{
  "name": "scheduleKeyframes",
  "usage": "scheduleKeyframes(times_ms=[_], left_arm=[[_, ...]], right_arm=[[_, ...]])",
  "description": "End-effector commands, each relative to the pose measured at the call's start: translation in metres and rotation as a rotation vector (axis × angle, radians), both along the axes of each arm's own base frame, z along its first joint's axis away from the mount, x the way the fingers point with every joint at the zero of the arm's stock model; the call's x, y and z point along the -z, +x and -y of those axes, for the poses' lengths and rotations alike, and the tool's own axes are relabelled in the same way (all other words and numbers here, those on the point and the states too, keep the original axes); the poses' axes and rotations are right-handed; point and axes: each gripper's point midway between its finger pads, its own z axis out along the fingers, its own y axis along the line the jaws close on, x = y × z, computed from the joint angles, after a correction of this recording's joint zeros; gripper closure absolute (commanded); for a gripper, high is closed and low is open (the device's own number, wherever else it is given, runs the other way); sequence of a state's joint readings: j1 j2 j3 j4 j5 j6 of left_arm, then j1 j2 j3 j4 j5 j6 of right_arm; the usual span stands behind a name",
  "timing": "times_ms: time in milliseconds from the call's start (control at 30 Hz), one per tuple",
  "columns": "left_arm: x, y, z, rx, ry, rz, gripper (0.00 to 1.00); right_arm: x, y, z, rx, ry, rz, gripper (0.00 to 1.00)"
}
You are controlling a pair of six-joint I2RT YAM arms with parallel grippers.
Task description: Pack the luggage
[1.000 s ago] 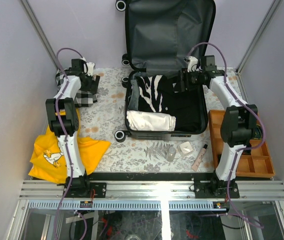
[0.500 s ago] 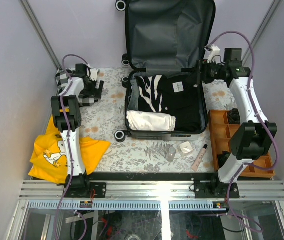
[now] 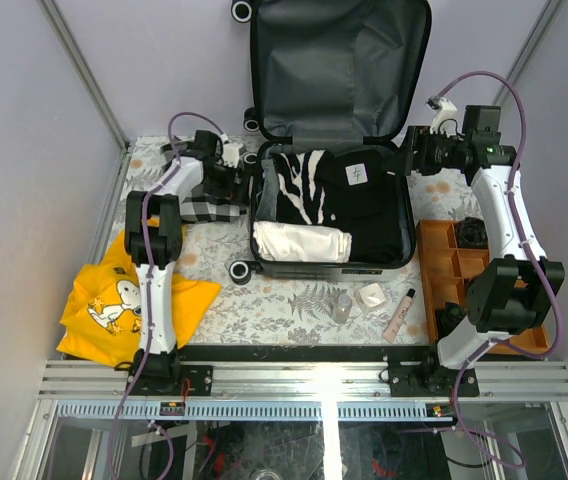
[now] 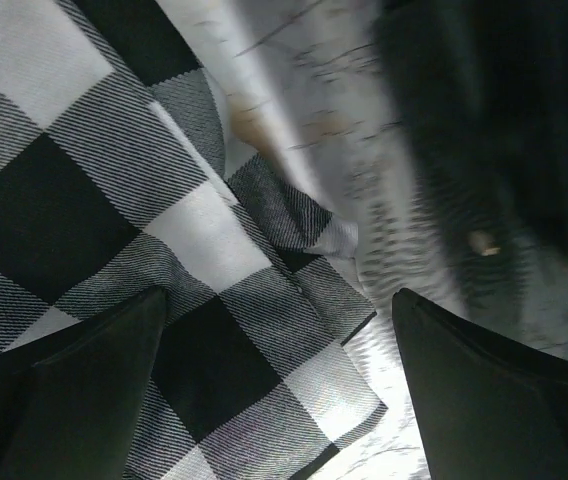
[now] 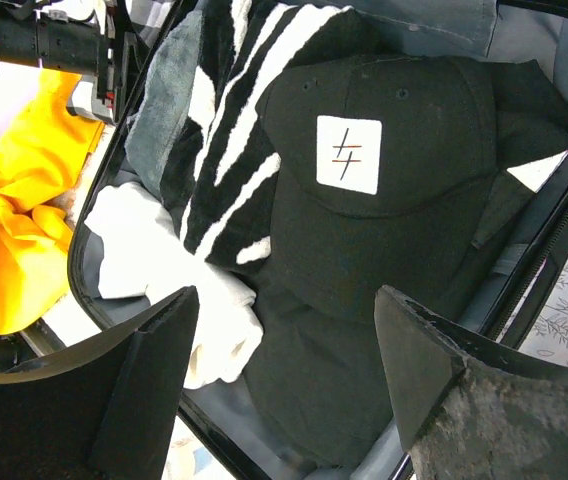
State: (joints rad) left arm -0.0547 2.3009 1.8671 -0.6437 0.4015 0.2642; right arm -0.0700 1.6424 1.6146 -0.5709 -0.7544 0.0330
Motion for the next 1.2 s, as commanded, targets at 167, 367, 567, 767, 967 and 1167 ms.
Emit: scheduleKeyframes(times_ms=[167, 367, 567, 767, 967, 1167], left_arm=[[-0.089, 0.027, -0.011, 0.030, 0.080, 0.225, 0.01], [-0.124, 0.020, -0.066, 0.213, 0.207, 0.387, 0.00], [-0.116, -0.019, -0.079, 0.570, 0.369, 0.513, 0.00], [-0.085, -0.039, -0.075, 0.785, 0.435, 0.521, 0.01], [-0.052, -0.040, -0.069, 0.890, 0.542, 0.567, 0.04], [-0.022, -0.036, -0.062, 0.964, 0.599, 0.575, 0.05]], right_arm=[[-0.018, -0.012, -0.008, -0.030, 0.029, 0.047, 0.21], [-0.019, -0.015, -0.010, -0.040, 0.037, 0.048, 0.21], [-0.018, -0.016, -0.012, -0.045, 0.049, 0.041, 0.21], [-0.014, -0.018, -0.011, -0.045, 0.045, 0.035, 0.21], [-0.007, -0.018, -0.011, -0.045, 0.048, 0.017, 0.20], [-0.001, -0.016, -0.010, -0.043, 0.044, 0.004, 0.21]])
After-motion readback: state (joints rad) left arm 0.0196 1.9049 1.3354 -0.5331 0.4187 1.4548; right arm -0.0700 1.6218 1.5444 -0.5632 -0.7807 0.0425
